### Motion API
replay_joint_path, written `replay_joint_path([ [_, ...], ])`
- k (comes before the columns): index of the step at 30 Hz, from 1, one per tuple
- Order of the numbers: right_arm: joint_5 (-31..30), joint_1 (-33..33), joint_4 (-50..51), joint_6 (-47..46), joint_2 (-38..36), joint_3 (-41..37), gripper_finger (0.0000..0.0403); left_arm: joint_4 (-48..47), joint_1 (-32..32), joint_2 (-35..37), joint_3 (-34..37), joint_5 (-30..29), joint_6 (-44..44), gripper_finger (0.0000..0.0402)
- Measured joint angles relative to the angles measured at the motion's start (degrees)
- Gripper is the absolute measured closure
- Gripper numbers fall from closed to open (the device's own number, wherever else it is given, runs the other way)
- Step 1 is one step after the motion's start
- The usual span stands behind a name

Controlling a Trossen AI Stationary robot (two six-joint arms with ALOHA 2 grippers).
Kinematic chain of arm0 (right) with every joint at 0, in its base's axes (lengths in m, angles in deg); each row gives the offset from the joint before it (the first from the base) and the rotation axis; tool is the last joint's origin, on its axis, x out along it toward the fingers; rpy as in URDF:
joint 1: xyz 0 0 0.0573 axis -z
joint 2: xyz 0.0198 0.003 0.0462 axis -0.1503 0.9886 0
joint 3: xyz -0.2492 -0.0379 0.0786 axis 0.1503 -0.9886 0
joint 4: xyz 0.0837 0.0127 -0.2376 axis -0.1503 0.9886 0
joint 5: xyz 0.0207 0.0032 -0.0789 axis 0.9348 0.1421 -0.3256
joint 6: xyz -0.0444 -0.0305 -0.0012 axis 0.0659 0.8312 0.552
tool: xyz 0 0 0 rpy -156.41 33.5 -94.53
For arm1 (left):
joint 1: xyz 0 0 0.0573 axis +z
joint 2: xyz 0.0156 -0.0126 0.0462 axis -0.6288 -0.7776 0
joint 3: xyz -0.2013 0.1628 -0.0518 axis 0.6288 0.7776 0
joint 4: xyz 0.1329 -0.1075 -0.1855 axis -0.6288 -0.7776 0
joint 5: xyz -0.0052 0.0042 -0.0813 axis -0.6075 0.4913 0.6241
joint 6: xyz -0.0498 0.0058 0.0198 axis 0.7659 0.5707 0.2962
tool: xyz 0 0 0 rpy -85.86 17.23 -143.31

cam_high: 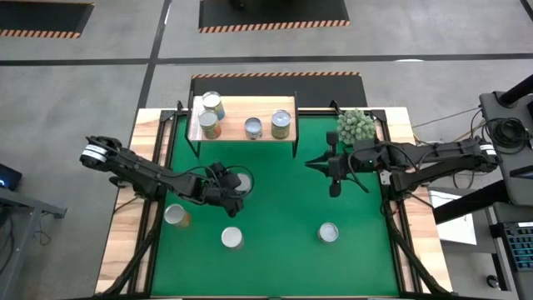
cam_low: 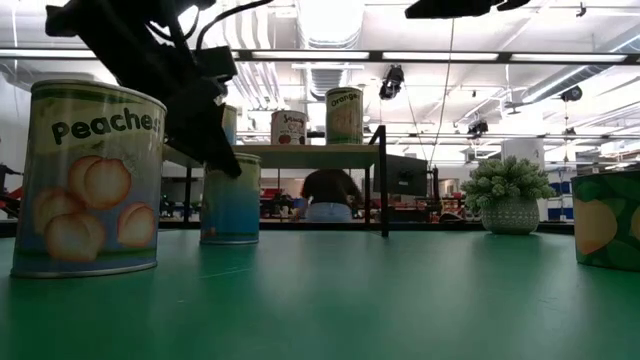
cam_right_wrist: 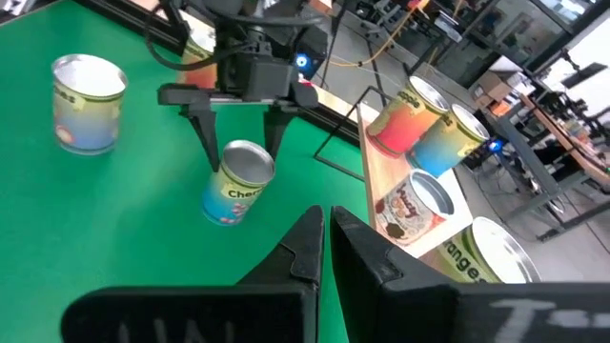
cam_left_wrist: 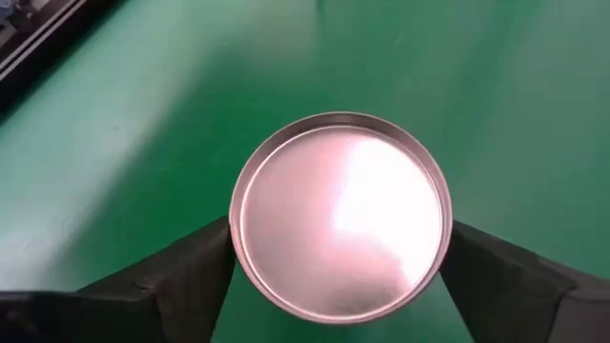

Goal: Pick and place cans onto a shelf
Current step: Put the canned cherries on the shelf

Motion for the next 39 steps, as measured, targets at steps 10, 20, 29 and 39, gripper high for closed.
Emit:
replay_joint_path([
  [10,0.03,1.03,0.03,-0.75,0.0,-0.11,0.039,-0.27,-0.02,0.02,-4.57,-0.15,-0.46,0.0114],
  [20,0.05,1.03,0.03,-0.73,0.0,-0.2,0.039,-21.89,0.06,0.11,-23.84,-16.6,-3.71,0.0107],
  [29,0.05,1.03,0.05,-0.55,0.0,-0.2,0.039,-38.06,6.08,0.24,-33.29,-26.46,9.02,0.0107],
  [39,0.05,1.03,0.05,-0.52,0.0,-0.2,0.039,-37.05,12.76,0.2,-29.62,-23.98,14.56,0.0107],
])
